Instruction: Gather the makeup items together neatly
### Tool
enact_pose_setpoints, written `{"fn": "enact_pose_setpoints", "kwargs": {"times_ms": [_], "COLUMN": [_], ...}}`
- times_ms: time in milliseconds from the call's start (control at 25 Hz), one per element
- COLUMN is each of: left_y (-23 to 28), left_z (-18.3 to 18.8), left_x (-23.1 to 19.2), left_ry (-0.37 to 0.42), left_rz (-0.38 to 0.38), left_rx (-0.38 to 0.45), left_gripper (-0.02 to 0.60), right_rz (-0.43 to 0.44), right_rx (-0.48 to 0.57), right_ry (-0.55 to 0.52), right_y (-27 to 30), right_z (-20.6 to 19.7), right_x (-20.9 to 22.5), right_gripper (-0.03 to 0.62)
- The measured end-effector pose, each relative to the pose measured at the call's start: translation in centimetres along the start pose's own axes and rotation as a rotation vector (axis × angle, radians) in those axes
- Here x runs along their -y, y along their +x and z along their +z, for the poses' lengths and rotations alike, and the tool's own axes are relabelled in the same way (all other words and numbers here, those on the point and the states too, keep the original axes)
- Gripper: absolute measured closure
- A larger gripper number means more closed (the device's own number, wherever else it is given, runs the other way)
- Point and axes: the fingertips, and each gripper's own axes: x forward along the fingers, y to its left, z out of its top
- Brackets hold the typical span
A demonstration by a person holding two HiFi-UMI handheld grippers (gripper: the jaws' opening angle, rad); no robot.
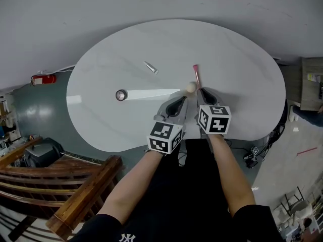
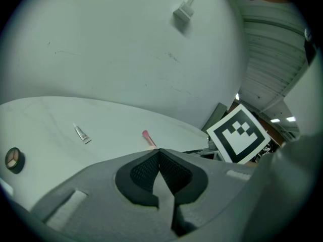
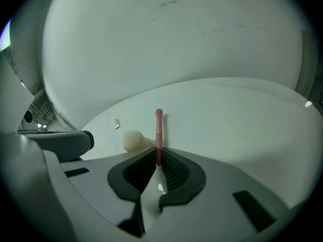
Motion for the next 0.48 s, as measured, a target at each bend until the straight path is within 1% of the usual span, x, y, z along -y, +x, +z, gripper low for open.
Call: {"fn": "enact_pose_setpoints", "kwargs": {"times_ms": [240, 480], "left_y": [-0.44, -0.96], "left_z": [-0.35, -0.39], "left_x": [-0.34, -0.56], "left_ry": [-0.004, -0.005], "left_rz": [0.012, 0.018], "left_rx": [-0.002, 0.000], "left_gripper": [0.572, 0.572], "right_rz": [0.007, 0.012], "right_rx": [-0.011, -0.028], "right_ry": [0.056, 0.042], "right_y": [0.45, 0.33], "right_z": [-0.76, -0.76], "right_x": [0.17, -0.09], "right_gripper": [0.551, 0.549]}}
